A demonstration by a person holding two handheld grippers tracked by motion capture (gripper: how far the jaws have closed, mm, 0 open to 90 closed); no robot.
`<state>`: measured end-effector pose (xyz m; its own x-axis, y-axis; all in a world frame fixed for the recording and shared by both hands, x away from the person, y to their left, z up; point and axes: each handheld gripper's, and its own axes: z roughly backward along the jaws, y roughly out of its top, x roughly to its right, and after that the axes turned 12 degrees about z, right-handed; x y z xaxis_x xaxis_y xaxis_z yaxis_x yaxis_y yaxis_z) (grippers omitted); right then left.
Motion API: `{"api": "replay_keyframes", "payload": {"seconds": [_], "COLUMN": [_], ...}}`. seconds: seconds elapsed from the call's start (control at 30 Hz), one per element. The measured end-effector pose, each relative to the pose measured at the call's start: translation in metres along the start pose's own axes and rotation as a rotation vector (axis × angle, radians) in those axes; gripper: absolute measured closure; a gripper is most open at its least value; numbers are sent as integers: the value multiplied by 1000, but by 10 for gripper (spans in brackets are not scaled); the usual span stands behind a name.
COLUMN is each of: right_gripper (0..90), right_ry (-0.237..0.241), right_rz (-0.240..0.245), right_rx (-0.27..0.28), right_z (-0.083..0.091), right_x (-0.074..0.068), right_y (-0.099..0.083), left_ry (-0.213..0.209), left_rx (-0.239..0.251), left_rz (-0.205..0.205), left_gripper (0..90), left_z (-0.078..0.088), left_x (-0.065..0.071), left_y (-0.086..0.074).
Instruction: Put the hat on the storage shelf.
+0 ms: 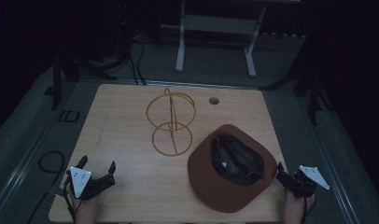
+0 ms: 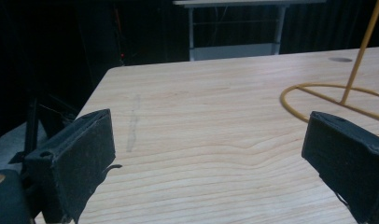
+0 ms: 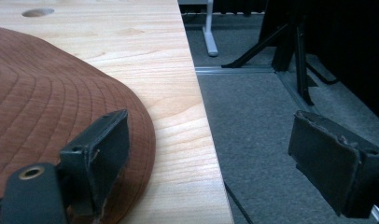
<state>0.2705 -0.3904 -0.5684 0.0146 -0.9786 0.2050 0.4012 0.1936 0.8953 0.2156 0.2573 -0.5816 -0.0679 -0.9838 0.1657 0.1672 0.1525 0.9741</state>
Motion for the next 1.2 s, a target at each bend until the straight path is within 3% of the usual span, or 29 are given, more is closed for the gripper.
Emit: {"api": "replay_keyframes", "payload": {"seconds": [0.03, 0.17, 0.27, 0.33, 0.37, 0.4, 0.43, 0.47, 0.63, 0.7, 0.77, 0.87, 0.9, 0.93, 1.0, 1.03, 1.07, 1.13, 1.2], "right_gripper": [126, 126, 130, 138, 138, 138, 138, 138, 138, 137, 133, 131, 131, 153, 175, 218, 218, 223, 224], "right_ry": [14, 36, 55, 109, 109, 146, 146, 189, 341, 377, 390, 434, 434, 446, 455, 494, 494, 491, 486], "right_rz": [-21, -23, -25, -24, -24, -4, -4, 17, 80, 107, 114, 183, 183, 240, 268, 319, 319, 365, 367], "right_rx": [9, -14, 3, 13, 13, 23, 23, 23, -59, -77, -86, -116, -116, -149, -170, -201, -201, -249, -261], "right_z": [1, 6, 19, 33, 33, 41, 41, 48, 52, 49, 46, 31, 31, 20, 14, 0, 0, -17, -23], "right_x": [3, 6, 8, 8, 8, 5, 5, 1, -12, -19, -22, -34, -34, -40, -44, -52, -52, -60, -62], "right_y": [-1, 3, 16, 35, 35, 47, 47, 56, 71, 76, 77, 84, 84, 87, 88, 89, 89, 87, 86], "left_ry": [-10, -26, -33, -38, -43, -48, -48, -67, -114, -156, -166, -190, -190, -206, -207, -217, -217, -226, -231], "left_rx": [3, 13, -13, -25, -33, -43, -43, -50, -107, -134, -137, -152, -152, -160, -162, -166, -166, -174, -177], "left_rz": [2, 6, 30, 40, 44, 48, 48, 54, 65, 65, 65, 49, 49, 45, 43, 42, 42, 40, 43], "left_gripper": [32, 32, 33, 42, 42, 42, 41, 40, 38, 38, 38, 38, 38, 38, 38, 38, 38, 38, 38], "left_z": [0, 2, 2, 1, 1, 1, 1, 1, 0, 0, 0, 0, 0, 0, -1, -1, -1, -1, -1], "left_x": [1, 6, 8, 10, 11, 15, 15, 19, 29, 36, 39, 46, 46, 48, 49, 50, 50, 50, 50], "left_y": [1, 4, 6, 6, 7, 9, 9, 10, 12, 12, 12, 12, 12, 12, 11, 11, 11, 11, 10]}}
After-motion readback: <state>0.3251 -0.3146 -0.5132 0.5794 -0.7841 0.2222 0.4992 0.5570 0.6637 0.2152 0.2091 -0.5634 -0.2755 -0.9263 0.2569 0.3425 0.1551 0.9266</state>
